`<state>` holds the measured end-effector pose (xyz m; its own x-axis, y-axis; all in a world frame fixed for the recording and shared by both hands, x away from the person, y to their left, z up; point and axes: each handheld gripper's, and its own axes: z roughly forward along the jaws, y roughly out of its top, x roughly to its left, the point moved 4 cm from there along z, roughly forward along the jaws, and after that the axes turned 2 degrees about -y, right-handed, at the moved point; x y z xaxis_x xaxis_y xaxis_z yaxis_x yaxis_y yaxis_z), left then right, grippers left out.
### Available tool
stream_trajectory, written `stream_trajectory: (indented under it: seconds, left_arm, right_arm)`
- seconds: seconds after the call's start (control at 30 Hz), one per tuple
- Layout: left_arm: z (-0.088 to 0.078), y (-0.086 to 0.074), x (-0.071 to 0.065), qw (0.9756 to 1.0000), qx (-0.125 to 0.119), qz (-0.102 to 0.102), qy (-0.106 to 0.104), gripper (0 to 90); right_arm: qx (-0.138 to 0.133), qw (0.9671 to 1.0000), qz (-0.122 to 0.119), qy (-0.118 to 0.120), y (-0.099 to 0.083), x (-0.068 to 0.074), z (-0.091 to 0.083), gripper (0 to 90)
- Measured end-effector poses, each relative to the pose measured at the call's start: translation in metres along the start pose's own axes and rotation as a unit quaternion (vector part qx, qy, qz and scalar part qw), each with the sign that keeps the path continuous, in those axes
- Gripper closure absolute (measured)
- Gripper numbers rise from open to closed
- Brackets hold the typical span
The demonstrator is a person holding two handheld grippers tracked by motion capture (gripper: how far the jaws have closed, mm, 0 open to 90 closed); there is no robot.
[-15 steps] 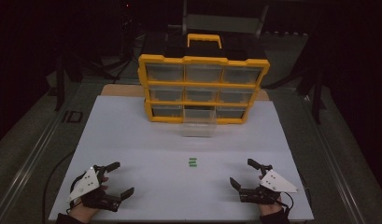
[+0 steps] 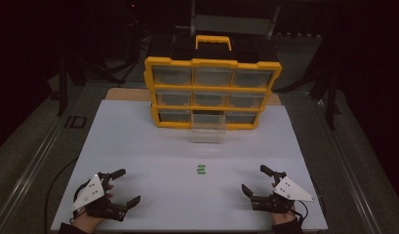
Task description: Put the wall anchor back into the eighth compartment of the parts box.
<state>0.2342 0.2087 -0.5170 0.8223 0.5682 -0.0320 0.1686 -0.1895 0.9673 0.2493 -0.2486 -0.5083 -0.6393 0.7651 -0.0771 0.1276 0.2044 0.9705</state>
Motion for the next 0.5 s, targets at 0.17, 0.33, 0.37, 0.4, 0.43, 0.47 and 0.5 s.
stream_trajectory:
  seconds: [0.17, 0.33, 0.37, 0.4, 0.43, 0.47, 0.5]
  left_arm:
    - [0.002, 0.001, -0.002, 1.0, 0.001, -0.007, -0.007, 0.0]
    - [0.003, 0.009, -0.002, 0.9998, -0.002, -0.011, -0.015, 0.0]
    - [0.003, 0.015, -0.002, 0.9997, -0.005, -0.014, -0.018, 0.0]
    - [0.003, 0.015, -0.002, 0.9997, -0.005, -0.014, -0.018, 0.0]
    - [0.003, 0.02, -0.001, 0.9997, -0.007, -0.016, -0.019, 0.0]
    - [0.004, 0.026, 0.0, 0.9996, -0.007, -0.019, -0.022, 0.0]
    - [0.005, 0.03, 0.0, 0.9995, -0.01, -0.02, -0.024, 0.0]
  right_arm:
    - [0.0, 1.0, -0.002, -0.003, 0.0, 0.001, 0.0, 8.0]
    - [-0.002, 0.9999, -0.009, -0.004, 0.001, 0.002, 0.0, 8.0]
    - [-0.002, 0.9999, -0.009, -0.005, 0.002, 0.003, 0.0, 8.0]
    - [-0.002, 0.9999, -0.009, -0.005, 0.002, 0.003, 0.0, 8.0]
    - [-0.004, 1.0, -0.008, -0.004, 0.002, 0.004, 0.0, 8.0]
    - [-0.004, 0.9999, -0.009, -0.004, 0.003, 0.004, -0.001, 8.0]
    - [-0.004, 0.9999, -0.01, -0.004, 0.003, 0.004, -0.001, 8.0]
